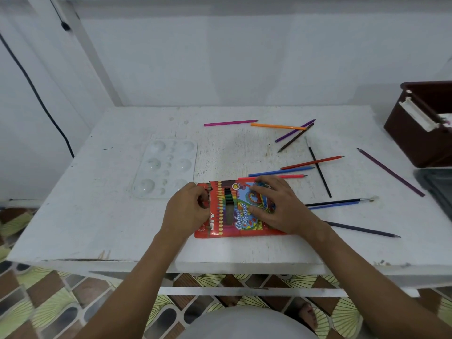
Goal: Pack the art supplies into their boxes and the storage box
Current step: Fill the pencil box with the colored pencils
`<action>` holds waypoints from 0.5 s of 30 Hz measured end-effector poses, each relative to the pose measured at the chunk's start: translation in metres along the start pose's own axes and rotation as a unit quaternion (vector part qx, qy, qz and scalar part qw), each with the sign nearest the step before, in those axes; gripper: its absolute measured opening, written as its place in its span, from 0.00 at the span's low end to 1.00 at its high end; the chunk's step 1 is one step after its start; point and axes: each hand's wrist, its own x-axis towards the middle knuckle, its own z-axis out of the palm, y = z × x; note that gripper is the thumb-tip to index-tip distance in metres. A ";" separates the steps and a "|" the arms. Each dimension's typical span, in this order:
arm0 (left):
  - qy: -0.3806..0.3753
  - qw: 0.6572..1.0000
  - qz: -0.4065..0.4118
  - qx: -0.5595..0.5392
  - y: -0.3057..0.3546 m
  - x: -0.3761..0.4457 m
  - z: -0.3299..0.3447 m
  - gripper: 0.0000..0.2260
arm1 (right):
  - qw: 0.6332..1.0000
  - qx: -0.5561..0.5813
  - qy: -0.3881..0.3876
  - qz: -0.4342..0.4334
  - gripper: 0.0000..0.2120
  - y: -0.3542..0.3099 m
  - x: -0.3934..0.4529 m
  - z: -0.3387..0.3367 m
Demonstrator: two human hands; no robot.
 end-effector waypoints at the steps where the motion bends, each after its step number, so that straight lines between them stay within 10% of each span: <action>1: 0.004 1.000 -0.005 -0.001 0.001 0.000 0.001 0.10 | 1.000 -0.001 0.001 0.001 0.34 0.000 0.000 0.000; 15: -0.078 0.993 0.077 -0.039 -0.007 0.006 -0.023 0.11 | 0.998 -0.051 -0.025 -0.003 0.32 0.003 -0.001 0.001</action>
